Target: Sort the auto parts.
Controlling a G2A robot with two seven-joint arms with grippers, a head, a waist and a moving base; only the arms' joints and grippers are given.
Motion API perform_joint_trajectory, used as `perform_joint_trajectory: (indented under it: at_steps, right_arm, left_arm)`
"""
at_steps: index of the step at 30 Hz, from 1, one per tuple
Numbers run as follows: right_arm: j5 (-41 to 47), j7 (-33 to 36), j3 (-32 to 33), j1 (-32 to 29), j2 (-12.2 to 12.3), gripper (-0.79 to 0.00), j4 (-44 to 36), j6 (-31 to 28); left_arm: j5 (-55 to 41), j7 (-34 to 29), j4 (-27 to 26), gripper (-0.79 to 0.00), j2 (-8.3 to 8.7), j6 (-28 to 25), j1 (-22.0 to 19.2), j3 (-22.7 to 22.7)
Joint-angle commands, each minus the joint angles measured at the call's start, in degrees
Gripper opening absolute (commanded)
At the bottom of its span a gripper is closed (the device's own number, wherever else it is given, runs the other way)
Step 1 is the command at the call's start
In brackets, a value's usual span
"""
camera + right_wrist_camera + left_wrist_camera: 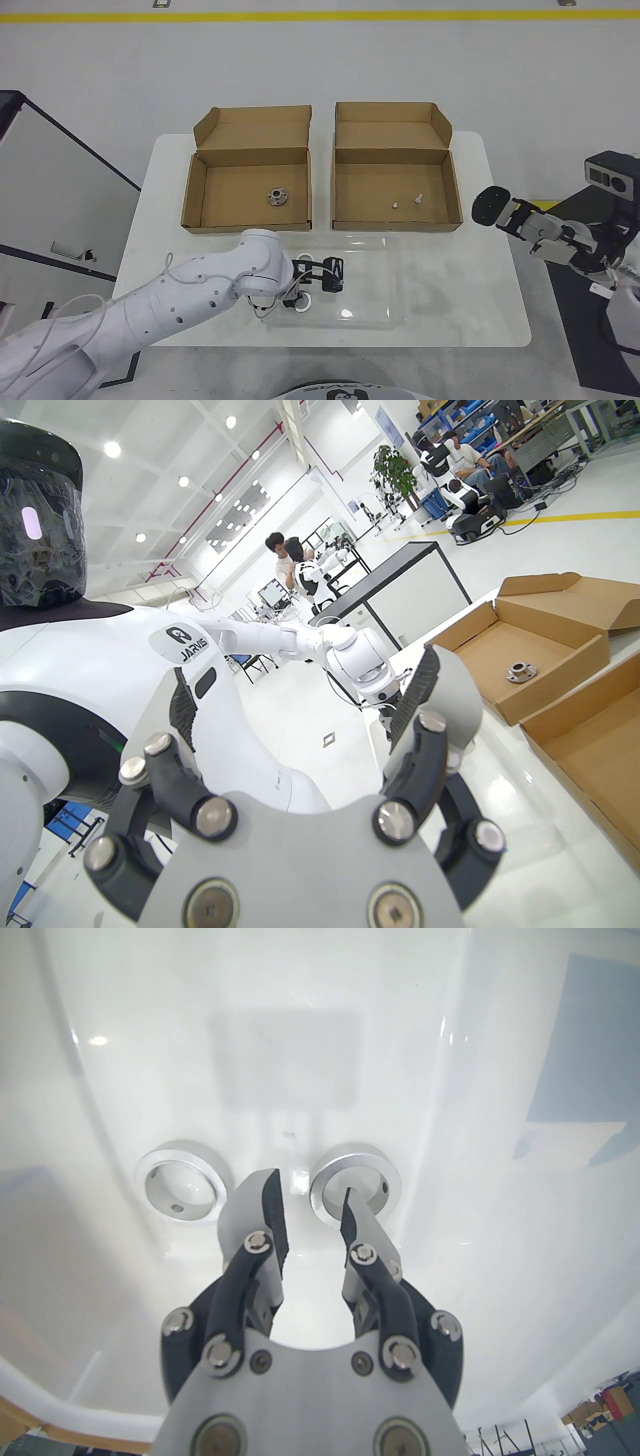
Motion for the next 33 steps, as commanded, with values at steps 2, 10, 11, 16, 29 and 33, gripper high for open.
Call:
perform_joint_trajectory:
  at_steps: [2,10,11,16,29,33]
  right_arm:
    - [0.00,0.00,0.00,0.00,0.00,0.000,0.00,0.00]
    - [0.00,0.00,0.00,0.00,0.00,0.000,0.00,0.00]
    - [0.00,0.00,0.00,0.00,0.00,0.000,0.00,0.00]
    - [0.00,0.00,0.00,0.00,0.00,0.000,0.00,0.00]
    - [0.00,0.00,0.00,0.00,0.00,0.000,0.00,0.00]
    - [0.00,0.00,0.00,0.00,0.00,0.000,0.00,0.00]
  left_arm:
    - [0.51,0.45,0.43,-0.499,-0.19,-0.18,-0.03,-0.02]
    - [3.17,2.62,1.44,-0.588,-0.76,0.43,0.09,-0.17]
    - [3.34,2.76,1.52,-0.588,-0.82,0.43,0.10,-0.21]
    - [2.65,1.27,1.82,-0.570,-0.95,-0.50,0.16,-0.25]
    - [2.29,1.23,2.02,-0.545,-1.02,-0.45,0.02,-0.39]
    - [2.77,1.65,2.43,-0.548,-1.23,-0.76,0.33,-0.19]
